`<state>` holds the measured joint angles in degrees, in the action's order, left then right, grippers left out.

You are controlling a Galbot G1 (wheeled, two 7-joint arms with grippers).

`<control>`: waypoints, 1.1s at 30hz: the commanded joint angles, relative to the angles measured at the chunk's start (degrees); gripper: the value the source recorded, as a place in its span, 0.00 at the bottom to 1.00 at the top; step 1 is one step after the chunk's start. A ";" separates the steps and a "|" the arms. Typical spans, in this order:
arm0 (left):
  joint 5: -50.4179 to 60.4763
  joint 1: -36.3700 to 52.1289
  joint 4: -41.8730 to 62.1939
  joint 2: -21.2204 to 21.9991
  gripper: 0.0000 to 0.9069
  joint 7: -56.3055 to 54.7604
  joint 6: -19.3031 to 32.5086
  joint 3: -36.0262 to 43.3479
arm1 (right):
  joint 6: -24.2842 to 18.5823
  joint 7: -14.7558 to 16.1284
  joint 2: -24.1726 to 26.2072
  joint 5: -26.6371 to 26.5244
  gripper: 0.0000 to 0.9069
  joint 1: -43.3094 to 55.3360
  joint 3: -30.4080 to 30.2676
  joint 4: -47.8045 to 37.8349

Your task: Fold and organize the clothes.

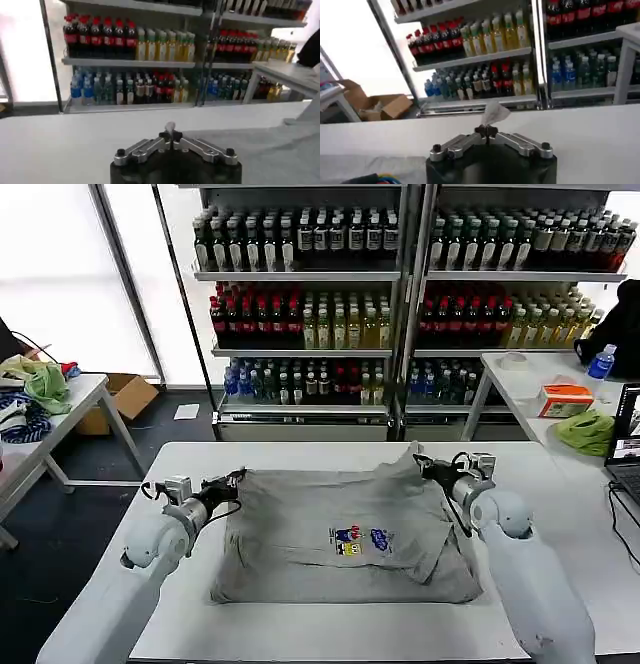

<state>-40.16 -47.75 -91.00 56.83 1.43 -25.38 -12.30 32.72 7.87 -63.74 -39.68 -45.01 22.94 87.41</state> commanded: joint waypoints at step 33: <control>17.59 -38.85 -30.26 -8.53 1.00 3.01 -1.90 -19.13 | -16.49 -3.41 5.95 -2.33 1.00 -45.12 20.37 35.85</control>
<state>-24.30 -80.71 -114.22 49.68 4.30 -25.83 -24.31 23.98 3.37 -58.11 -40.86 -85.63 38.57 119.37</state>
